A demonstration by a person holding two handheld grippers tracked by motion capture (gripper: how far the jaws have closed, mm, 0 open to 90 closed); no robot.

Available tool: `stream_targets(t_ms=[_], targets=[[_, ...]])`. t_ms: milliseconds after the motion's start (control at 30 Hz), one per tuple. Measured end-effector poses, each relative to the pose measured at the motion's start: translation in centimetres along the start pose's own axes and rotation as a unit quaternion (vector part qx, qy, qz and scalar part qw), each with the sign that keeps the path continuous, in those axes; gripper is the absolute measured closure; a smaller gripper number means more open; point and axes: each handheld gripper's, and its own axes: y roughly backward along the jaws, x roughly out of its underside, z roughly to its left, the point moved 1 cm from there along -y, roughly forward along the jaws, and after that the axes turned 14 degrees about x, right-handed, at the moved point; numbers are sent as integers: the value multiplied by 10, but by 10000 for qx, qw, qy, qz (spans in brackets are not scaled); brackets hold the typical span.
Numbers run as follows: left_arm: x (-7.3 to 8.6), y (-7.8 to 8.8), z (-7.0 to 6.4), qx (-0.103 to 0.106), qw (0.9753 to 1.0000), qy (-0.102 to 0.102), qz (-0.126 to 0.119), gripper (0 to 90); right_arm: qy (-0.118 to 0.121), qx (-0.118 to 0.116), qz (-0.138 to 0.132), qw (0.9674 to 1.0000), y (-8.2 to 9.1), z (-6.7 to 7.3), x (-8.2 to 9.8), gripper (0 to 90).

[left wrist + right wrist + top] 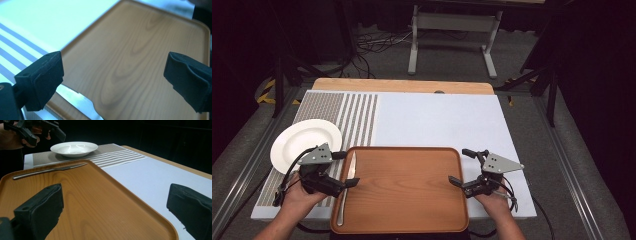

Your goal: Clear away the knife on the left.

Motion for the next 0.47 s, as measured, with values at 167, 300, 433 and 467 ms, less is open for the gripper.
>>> stream_targets(t_ms=[167,300,433,467], targets=[[13,6,-2,-145,9982,-223,-546,31,3,21,-11,10000,1,0,0,14],[32,10,-3,-177,9930,-286,-1131,30,-8,37,-25,10000,2,-1,0,14],[44,14,-1,-238,9889,-264,-1445,27,-5,55,-23,10000,2,-1,0,14],[44,16,-1,-215,9887,-233,-1466,26,-2,66,-23,10000,2,-1,0,14]])
